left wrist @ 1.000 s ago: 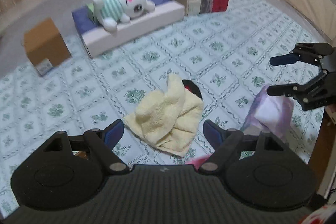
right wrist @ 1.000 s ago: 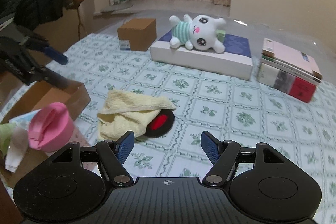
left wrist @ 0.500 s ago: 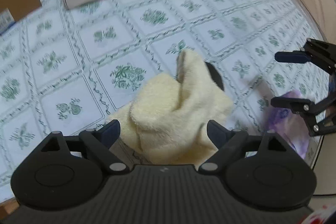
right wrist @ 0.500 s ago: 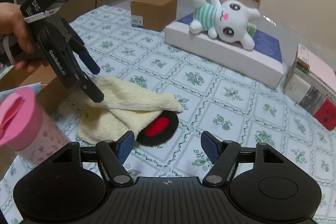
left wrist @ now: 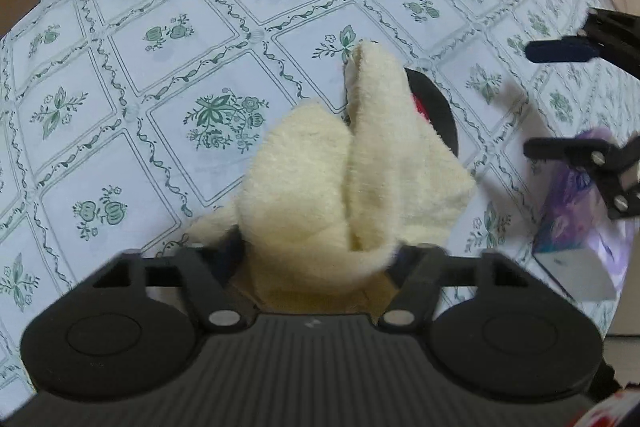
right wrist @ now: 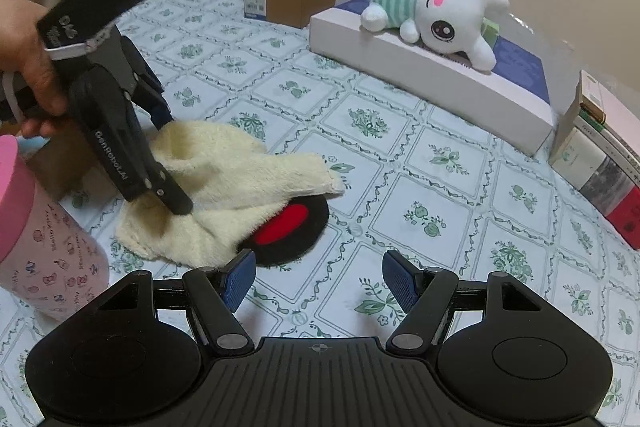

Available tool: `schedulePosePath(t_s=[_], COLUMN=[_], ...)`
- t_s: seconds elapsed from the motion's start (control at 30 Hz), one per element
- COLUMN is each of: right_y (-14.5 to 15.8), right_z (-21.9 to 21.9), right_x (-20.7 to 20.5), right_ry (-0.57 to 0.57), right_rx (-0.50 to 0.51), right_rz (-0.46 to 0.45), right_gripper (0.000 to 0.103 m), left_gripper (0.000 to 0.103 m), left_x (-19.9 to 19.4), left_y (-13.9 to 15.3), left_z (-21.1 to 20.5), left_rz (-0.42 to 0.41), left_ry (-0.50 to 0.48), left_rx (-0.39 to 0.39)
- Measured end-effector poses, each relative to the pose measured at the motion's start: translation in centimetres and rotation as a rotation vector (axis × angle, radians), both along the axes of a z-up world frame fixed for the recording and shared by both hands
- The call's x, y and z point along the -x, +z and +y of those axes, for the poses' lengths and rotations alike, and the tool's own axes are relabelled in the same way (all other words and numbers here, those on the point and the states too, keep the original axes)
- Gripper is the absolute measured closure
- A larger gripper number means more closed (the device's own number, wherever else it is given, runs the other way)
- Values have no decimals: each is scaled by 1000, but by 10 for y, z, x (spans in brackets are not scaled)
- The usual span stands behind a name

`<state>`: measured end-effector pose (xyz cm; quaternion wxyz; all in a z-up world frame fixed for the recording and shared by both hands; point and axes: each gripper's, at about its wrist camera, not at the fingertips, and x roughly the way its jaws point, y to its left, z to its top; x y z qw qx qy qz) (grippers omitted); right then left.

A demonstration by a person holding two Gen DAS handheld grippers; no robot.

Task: Organize soft objects
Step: 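Grasp the black-red round pad with the right tool while the left tool holds the towel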

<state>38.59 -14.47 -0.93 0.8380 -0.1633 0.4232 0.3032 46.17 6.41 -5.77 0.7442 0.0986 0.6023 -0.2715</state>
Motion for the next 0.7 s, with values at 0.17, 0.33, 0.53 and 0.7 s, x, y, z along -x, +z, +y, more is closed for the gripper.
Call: schedulePosePath(t_s=[0.17,0.33,0.53,0.7], right_y=[-5,-14,-29,-43], right_z=[4,15,42,60], right_x=[-10,-23,-37,-49], right_ry=[22,35,68,76], right_rx=[-9,6,30,53], right_rz=[28,74,135,150], right_gripper=[33,33,30,12], left_gripper=[79,81,80,60], left_x=[-3,-10,-18,-18], left_y=[10,30,31,23], left_z=[12,28,38,39], left_rz=[-15,-129,-158,-138], left_ry=[2,65,93,102], left_rx=[12,-15,-37,-35])
